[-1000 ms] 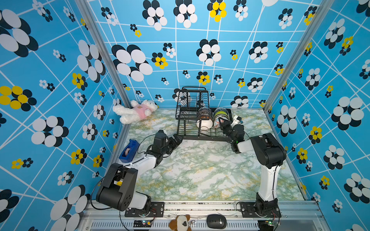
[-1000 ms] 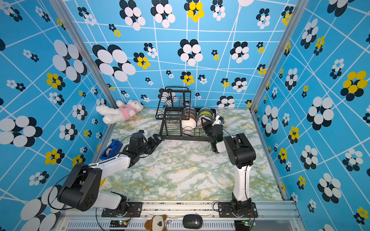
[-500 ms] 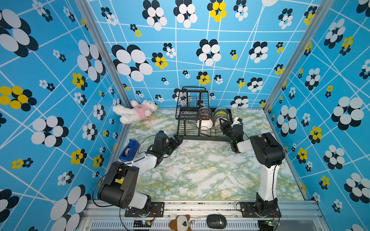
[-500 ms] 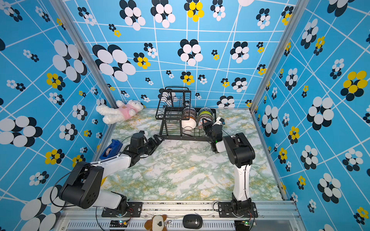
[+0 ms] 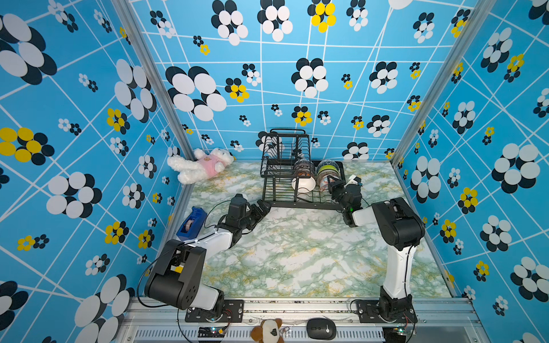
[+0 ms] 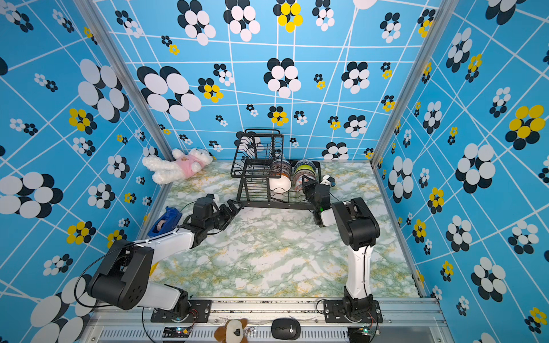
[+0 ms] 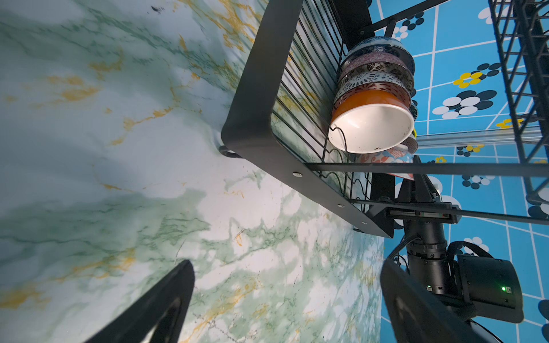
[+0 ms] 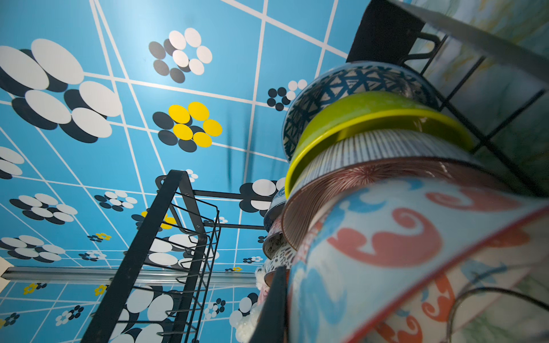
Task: Load bowls into a dish rack
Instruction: Place the bowl in the dish rack.
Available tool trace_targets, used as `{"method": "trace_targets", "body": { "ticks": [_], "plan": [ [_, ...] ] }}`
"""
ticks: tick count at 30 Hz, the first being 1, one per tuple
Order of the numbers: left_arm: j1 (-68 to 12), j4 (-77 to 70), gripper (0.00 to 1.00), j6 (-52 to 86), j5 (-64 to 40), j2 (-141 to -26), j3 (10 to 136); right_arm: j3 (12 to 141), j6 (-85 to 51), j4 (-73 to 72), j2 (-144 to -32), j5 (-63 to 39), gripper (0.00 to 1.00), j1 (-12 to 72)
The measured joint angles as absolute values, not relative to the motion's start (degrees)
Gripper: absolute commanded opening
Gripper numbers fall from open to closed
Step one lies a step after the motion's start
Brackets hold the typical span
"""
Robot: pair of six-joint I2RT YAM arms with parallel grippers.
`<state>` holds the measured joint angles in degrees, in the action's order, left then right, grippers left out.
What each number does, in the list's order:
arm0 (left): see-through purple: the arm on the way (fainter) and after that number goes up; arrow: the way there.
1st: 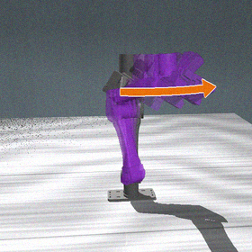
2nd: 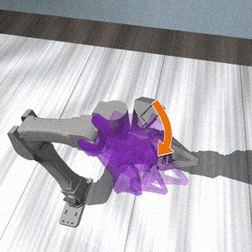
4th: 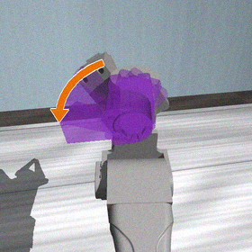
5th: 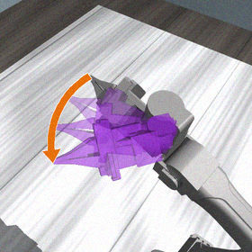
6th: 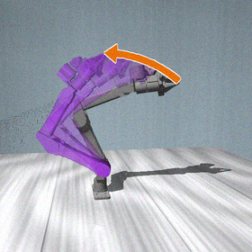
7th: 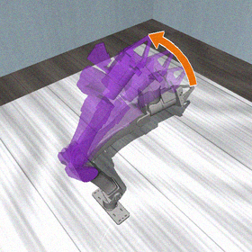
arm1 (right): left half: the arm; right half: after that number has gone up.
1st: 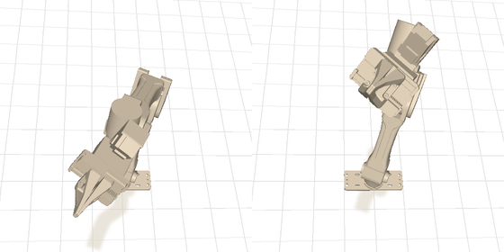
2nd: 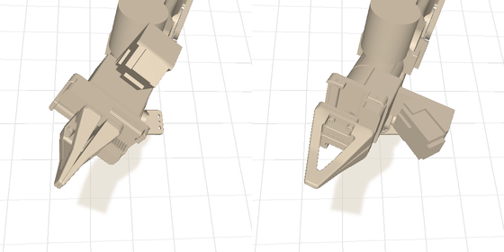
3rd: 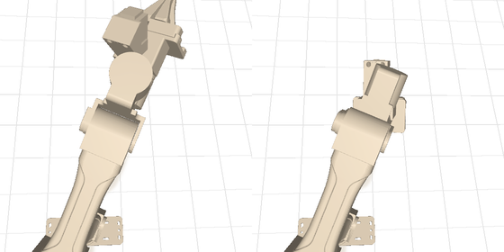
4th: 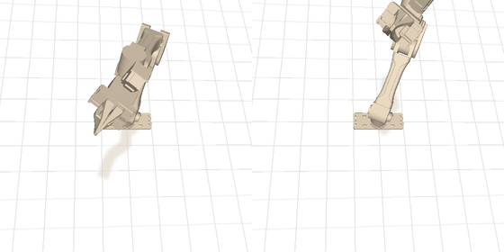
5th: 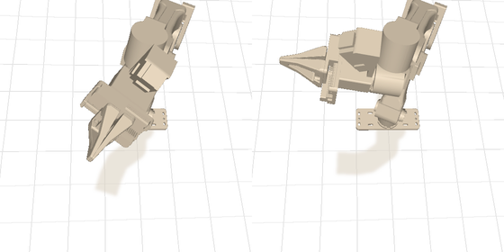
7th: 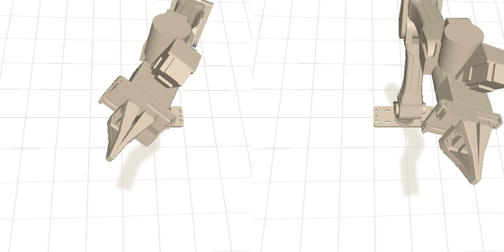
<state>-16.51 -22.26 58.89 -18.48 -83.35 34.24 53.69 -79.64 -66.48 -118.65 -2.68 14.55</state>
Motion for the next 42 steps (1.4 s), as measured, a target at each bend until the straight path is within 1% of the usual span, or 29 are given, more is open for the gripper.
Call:
{"method": "trace_targets", "body": {
  "ticks": [13, 20, 30, 42],
  "plan": [
    [-16.47, -21.43, 0.99, 58.67, -18.48, -80.40, 34.24, 53.56, -82.00, -62.70, -117.47, -2.66, 0.19, 14.61],
    [-16.36, -20.58, 0.99, 58.43, -18.48, -79.46, 34.24, 52.97, -82.26, -60.58, -116.40, -2.63, 0.28, 14.61],
    [-16.10, -19.75, 0.99, 58.26, -18.48, -78.26, 34.24, 52.69, -83.57, -56.64, -114.72, -2.00, 0.38, 14.61],
    [-15.59, -19.44, 0.99, 57.43, -18.46, -77.87, 34.24, 52.86, -87.59, -55.64, -114.67, -1.74, 0.42, 14.79]
  ]
}}
